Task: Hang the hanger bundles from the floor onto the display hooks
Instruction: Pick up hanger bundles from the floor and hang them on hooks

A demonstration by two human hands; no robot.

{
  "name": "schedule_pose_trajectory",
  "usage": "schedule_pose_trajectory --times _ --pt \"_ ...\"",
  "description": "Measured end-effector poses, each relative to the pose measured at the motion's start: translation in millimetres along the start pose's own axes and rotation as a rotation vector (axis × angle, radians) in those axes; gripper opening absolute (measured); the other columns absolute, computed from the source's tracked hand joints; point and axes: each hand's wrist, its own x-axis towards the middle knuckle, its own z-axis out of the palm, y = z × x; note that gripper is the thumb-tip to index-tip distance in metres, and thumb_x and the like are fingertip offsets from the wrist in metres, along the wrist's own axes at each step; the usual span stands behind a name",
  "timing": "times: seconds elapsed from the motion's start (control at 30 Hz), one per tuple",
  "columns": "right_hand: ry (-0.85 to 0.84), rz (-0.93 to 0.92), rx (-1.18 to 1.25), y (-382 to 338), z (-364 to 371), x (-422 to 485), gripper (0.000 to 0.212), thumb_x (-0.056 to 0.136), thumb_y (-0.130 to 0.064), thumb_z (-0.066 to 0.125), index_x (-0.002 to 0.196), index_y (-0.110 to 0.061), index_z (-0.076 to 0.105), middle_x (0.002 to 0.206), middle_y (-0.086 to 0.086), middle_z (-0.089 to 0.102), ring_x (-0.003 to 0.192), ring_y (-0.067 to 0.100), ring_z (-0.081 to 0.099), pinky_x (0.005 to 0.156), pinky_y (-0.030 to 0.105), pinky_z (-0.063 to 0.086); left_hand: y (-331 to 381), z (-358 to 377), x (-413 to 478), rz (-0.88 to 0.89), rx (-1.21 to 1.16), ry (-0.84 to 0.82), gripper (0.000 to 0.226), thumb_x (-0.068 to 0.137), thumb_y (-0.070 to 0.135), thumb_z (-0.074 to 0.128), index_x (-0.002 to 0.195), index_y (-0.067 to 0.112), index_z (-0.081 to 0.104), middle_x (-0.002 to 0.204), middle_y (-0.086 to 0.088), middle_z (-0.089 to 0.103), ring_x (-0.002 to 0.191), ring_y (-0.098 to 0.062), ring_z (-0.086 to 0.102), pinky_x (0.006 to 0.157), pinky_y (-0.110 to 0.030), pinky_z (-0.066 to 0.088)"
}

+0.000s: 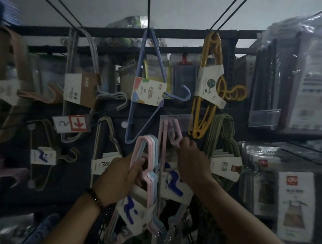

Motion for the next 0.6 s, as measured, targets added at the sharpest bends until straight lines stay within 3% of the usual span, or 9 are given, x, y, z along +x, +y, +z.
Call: schedule_pose_trajectory --times 0.1,0.2,0.37,0.47,0.53,0.6 --pt "0.057 -0.001 -0.055 -11.8 7.6 17.7 0.031 0.109 -0.035 0.033 0.127 -0.015 0.048 0.120 0.008 0.060 0.100 0.023 0.066 0.066 0.032 0.059 -1.5 -0.1 -3.0 -0.048 0.009 0.002 0.032 0.109 0.047 0.037 0.092 0.064 0.058 0.074 0.014 0.073 0.065 -0.006 0.072 0.061 -0.010 0.048" --pt "-0.008 0.046 -0.068 -13.1 11.6 24.8 0.033 0.111 -0.036 0.034 0.131 -0.012 0.046 0.128 0.012 0.059 0.117 0.029 0.060 0.074 0.038 0.059 -2.9 5.4 -8.7 -0.109 -0.022 0.014 0.034 0.107 0.054 0.034 0.103 0.050 0.068 0.081 0.010 0.076 0.076 -0.008 0.075 0.070 -0.023 0.057" --pt "-0.120 0.036 0.071 -9.9 4.1 12.5 0.051 0.106 -0.030 0.011 0.137 -0.007 0.044 0.133 0.016 0.044 0.115 0.032 0.053 0.079 0.035 0.049 -2.8 24.5 -7.8 -0.180 -0.032 0.087 0.041 0.105 0.059 0.033 0.098 0.041 0.070 0.079 0.015 0.075 0.074 -0.004 0.073 0.069 -0.021 0.057" --pt "-0.003 0.056 0.396 -3.9 -19.4 -6.9 0.030 0.111 -0.038 0.031 0.121 -0.018 0.049 0.119 0.008 0.051 0.100 0.027 0.056 0.074 0.038 0.046 0.3 37.5 -3.5 -0.193 -0.035 0.138 0.035 0.105 0.058 0.033 0.095 0.045 0.064 0.079 0.017 0.073 0.069 -0.003 0.071 0.060 -0.016 0.052" --pt "0.091 -0.029 0.579 -4.6 -33.7 -26.6 0.032 0.109 -0.055 0.033 0.112 -0.029 0.051 0.106 -0.003 0.057 0.087 0.015 0.058 0.067 0.036 0.048 2.0 45.4 0.8 -0.193 -0.041 0.171 0.035 0.110 0.053 0.036 0.093 0.041 0.063 0.075 0.011 0.072 0.065 -0.006 0.070 0.059 -0.027 0.056" --pt "-0.054 -0.131 0.678 -10.3 -43.9 -46.1 0.037 0.103 -0.067 0.037 0.120 -0.037 0.049 0.103 -0.013 0.063 0.084 0.004 0.062 0.066 0.027 0.051 5.4 52.6 6.2 -0.191 -0.053 0.177 0.037 0.111 0.053 0.037 0.095 0.035 0.065 0.074 0.007 0.072 0.066 -0.007 0.071 0.064 -0.039 0.059"
